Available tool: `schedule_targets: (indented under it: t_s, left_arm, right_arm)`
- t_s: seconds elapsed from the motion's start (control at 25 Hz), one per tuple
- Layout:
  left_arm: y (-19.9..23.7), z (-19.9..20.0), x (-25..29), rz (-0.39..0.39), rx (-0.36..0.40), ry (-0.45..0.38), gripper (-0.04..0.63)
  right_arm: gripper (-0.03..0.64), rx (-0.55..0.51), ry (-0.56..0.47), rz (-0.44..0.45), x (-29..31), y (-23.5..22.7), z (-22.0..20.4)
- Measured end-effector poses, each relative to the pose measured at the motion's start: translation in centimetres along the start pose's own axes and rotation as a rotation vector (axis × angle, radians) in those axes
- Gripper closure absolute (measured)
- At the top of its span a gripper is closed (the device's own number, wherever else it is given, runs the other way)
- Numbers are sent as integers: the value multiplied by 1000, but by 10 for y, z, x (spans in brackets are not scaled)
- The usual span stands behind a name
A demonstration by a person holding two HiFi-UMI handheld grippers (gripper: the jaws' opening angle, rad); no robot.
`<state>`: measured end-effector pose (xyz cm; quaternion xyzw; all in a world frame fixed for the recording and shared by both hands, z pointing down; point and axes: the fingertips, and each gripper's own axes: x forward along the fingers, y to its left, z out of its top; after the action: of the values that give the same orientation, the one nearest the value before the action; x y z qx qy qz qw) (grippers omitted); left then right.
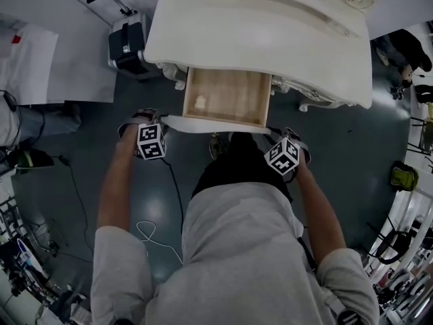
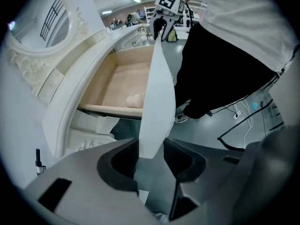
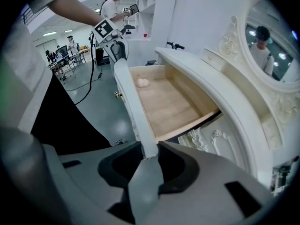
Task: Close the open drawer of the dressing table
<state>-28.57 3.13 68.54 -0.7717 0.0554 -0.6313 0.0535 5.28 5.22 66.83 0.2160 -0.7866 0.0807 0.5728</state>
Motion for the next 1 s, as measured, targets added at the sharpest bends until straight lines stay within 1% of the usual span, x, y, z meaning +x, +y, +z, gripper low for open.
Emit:
schedule_targets:
  t_s: [0.12,0.28,0.44,0.6,0.84,1.0]
  left_arm:
    - [0,-1,-2,9,-10,-8,431]
    - [1,0,-3,13,-6,-4,431]
    - [10,-2,0,17,-16,-1,430]
    - [16,-1,2,18,0,21,431]
    - [19,0,1,9,-13,19,430]
    - [23,1,2,18,-9,22,430]
  right_arm:
    - [495,-6,-7,8,-1,2,1]
    - [495,-22,-8,29,-2,0,1]
    - [499,-31,-14,13,2,-7,5]
    - [499,-28,-13,16,3,-12,5]
    - [498,-22,-19,18,3,-18,8]
    - [497,-23,-22,11,4,-21,8]
